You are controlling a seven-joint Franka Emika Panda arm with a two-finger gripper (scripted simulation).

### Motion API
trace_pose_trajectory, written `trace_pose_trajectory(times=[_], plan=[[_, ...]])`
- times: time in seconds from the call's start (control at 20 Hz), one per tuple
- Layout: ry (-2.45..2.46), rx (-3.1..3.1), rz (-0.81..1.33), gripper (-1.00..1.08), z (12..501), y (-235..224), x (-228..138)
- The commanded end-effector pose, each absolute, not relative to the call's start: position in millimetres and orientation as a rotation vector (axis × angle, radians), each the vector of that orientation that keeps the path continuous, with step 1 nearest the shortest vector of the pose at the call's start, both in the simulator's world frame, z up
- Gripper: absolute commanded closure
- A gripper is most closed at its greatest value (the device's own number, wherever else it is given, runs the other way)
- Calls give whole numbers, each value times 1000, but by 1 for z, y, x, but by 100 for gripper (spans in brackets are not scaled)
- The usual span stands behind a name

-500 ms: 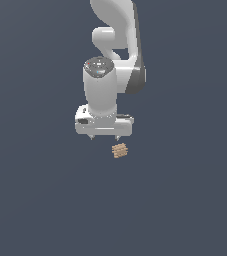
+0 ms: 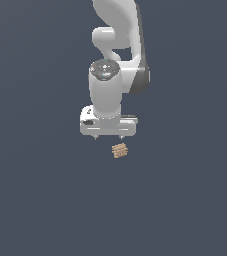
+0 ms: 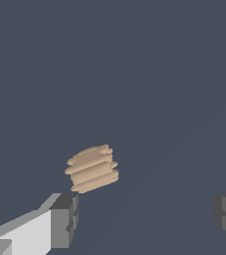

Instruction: Pick up the object and move it to a goal position.

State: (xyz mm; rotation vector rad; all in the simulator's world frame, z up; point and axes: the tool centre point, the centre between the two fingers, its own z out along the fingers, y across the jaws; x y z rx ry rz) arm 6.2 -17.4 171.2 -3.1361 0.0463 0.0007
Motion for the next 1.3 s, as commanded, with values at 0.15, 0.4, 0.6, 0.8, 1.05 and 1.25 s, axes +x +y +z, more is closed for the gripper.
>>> trace_pose_trajectory(times=[0.15,0.4,0.6,0.8,1.05,1.25], plan=[[39,-3135,10,-92,170,-14,5],[77,-3134,10,-92,169,-13,5],[143,-3130,11,-92,165,-11,5],[240,-3123,12,-92,161,-8,4],[406,-3104,14,-92,153,-3,3],[565,-3078,16,-92,146,2,2]])
